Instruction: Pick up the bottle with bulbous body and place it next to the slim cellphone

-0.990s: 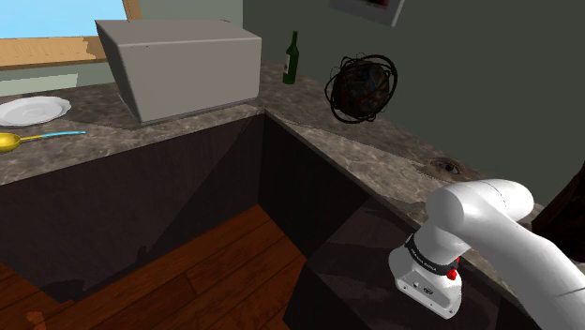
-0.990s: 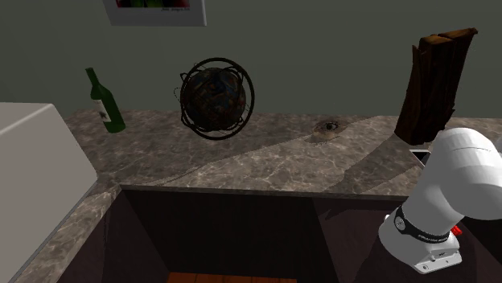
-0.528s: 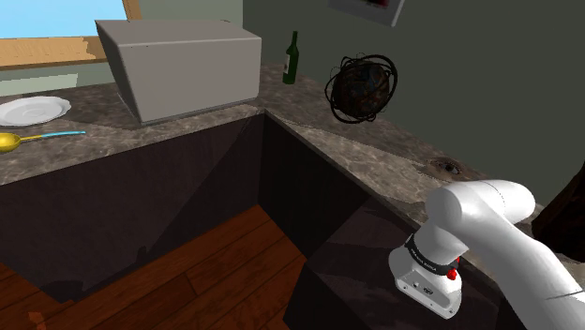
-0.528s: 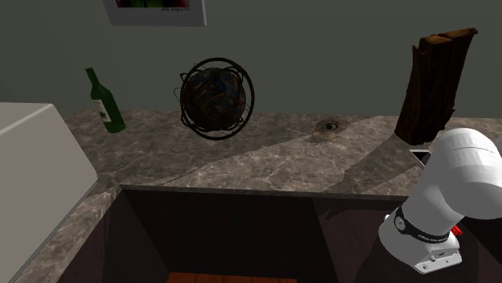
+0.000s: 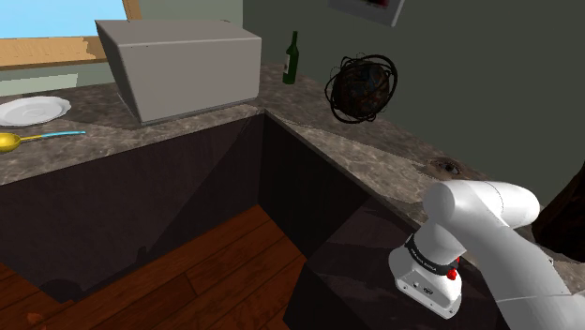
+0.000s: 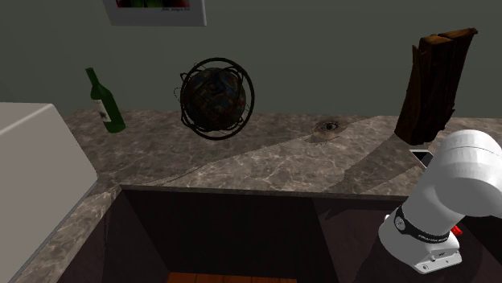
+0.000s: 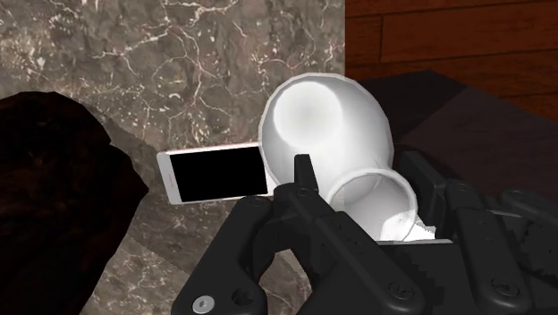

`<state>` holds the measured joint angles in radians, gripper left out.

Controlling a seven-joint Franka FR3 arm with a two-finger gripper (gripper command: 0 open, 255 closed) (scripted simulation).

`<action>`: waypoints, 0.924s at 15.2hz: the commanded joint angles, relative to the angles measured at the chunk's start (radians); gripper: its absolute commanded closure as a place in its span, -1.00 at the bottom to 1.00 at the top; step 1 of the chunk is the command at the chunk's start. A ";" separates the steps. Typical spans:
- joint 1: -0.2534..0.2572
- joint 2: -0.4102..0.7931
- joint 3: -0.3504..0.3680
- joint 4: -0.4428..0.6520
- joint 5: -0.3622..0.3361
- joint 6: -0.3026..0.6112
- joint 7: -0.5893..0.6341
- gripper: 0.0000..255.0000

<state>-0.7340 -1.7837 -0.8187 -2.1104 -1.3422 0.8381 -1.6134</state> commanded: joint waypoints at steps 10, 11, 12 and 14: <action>-0.135 0.000 -0.144 -0.104 -0.016 0.140 -0.037 1.00; -0.135 0.000 -0.144 -0.104 -0.016 0.140 -0.037 1.00; -0.135 0.000 -0.144 -0.104 -0.016 0.140 -0.037 1.00; -0.135 0.000 -0.144 -0.104 -0.016 0.140 -0.037 1.00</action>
<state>-0.8691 -1.7837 -0.9627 -2.2142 -1.3586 0.9780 -1.6502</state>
